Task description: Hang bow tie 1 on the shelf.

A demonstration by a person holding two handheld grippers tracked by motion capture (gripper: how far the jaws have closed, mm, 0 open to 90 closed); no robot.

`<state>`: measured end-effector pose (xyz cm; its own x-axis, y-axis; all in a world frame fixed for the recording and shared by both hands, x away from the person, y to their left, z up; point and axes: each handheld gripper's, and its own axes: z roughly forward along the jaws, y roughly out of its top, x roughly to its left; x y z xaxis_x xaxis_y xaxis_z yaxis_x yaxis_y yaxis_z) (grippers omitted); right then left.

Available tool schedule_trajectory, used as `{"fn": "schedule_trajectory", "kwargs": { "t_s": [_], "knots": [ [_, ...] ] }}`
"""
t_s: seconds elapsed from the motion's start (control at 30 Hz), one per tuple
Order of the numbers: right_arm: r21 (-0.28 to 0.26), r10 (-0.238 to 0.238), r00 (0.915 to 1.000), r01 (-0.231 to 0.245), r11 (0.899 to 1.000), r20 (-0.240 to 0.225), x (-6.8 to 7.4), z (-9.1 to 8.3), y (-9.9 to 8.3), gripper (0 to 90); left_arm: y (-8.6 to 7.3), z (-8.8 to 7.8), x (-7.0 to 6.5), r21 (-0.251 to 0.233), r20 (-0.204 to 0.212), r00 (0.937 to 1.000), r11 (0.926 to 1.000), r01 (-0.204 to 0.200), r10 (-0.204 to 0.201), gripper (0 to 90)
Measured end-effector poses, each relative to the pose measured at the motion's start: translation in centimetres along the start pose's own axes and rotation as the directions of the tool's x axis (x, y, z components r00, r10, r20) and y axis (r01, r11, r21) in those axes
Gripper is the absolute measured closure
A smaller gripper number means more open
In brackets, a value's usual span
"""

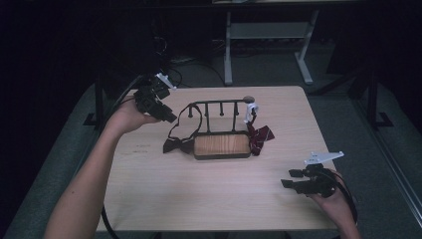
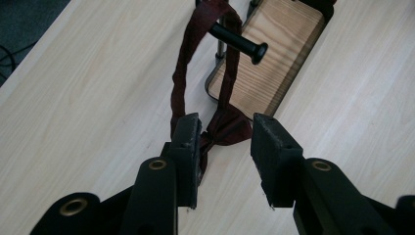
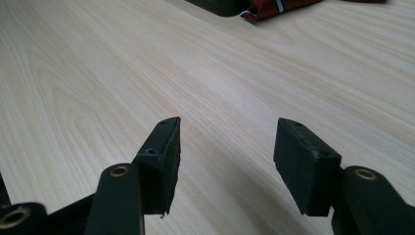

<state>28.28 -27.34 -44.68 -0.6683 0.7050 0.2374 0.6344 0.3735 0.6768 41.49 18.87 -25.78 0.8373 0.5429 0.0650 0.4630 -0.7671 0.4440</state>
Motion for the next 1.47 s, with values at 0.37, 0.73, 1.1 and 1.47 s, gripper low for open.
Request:
{"fn": "schedule_trajectory", "kwargs": {
  "t_s": [0.37,0.73,1.1,1.47],
  "knots": [
    [-0.002,0.005,1.0000,-0.005,1.000,0.003,0.0,-0.1,0.0,42.9,-1.8,0.7,-1.0,-0.028,0.016,0.9999,0.9996,0.004,-0.003,60.7],
    [-0.003,0.006,1.0000,-0.006,1.000,0.006,0.0,-0.1,0.0,42.9,-4.0,1.3,-1.8,-0.045,0.022,0.9997,0.9989,0.011,-0.010,59.2],
    [-0.002,0.008,1.0000,-0.008,1.000,0.006,-0.1,-0.1,-0.1,42.9,-5.8,2.0,-3.1,-0.073,0.021,0.9997,0.9972,0.011,-0.010,56.7],
    [-0.003,0.008,0.9998,-0.008,1.000,0.016,-0.1,0.0,0.0,42.9,-8.7,3.2,-4.3,-0.106,0.017,0.9993,0.9937,0.036,-0.034,50.2]
  ]
}}
